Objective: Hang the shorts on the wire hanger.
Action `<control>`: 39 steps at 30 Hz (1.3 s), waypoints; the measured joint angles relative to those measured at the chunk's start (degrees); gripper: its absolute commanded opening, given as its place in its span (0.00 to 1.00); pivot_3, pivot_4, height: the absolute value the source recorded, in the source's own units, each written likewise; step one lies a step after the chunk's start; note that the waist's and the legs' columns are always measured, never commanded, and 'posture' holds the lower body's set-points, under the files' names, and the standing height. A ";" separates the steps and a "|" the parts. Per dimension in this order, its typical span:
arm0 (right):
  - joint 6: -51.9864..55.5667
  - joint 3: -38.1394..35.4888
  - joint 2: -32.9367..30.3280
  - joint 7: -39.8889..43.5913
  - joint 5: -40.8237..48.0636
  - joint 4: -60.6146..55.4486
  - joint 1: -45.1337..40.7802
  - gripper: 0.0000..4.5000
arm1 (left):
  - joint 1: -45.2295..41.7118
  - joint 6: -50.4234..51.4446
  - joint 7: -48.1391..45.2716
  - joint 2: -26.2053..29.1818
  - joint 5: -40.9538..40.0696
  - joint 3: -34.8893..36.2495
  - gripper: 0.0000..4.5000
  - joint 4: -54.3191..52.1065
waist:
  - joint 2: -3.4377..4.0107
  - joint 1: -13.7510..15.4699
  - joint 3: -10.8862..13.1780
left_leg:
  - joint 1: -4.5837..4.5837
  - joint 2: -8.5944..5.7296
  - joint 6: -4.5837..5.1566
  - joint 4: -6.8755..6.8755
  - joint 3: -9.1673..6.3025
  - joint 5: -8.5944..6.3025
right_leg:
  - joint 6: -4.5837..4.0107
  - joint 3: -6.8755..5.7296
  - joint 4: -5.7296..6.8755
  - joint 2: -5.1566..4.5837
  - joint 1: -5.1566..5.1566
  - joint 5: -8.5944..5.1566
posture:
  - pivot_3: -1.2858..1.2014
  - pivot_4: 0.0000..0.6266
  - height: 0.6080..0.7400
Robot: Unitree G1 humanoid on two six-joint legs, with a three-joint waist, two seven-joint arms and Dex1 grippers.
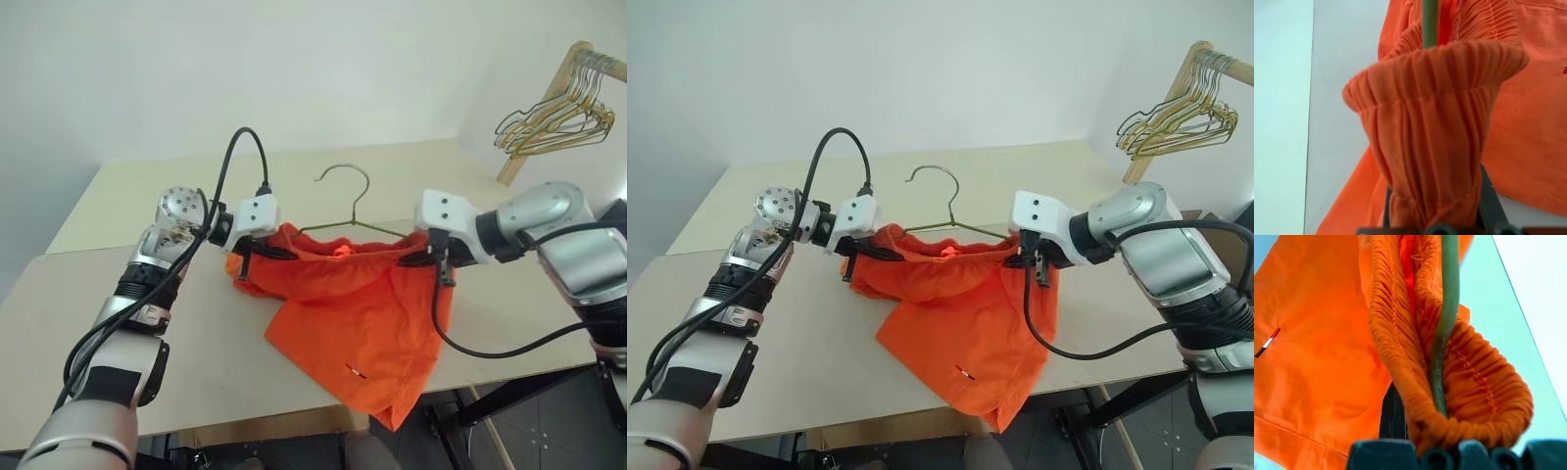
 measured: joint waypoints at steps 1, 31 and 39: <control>0.38 -0.58 -0.14 -0.04 0.07 -0.62 0.60 0.01 | 0.67 -1.52 0.59 -0.29 -0.31 0.54 0.00 0.04 | 0.00 0.03 0.00 | 0.00 0.00 0.00 0.00 -0.01 0.00 | 0.00 0.00 -0.01 0.00 0.00 0.00 | 0.45 0.00 1.00; 5.58 -6.84 0.10 0.99 6.00 -6.56 6.49 0.00 | 0.71 1.16 -2.54 -1.11 -11.33 8.23 1.00 -1.89 | 0.00 1.51 -0.01 | 0.00 -0.01 0.00 0.04 -0.06 0.00 | 0.00 0.00 -0.02 -0.03 0.04 0.00 | 0.46 0.00 1.00; 10.88 -11.95 0.11 -4.64 10.08 -9.59 11.75 0.00 | 3.37 12.92 12.16 -2.53 -19.36 16.42 1.00 -11.90 | -0.01 1.53 -0.02 | 0.02 0.00 0.00 0.03 -0.15 0.00 | 0.00 0.01 0.00 -0.03 0.05 0.00 | 0.45 0.00 1.00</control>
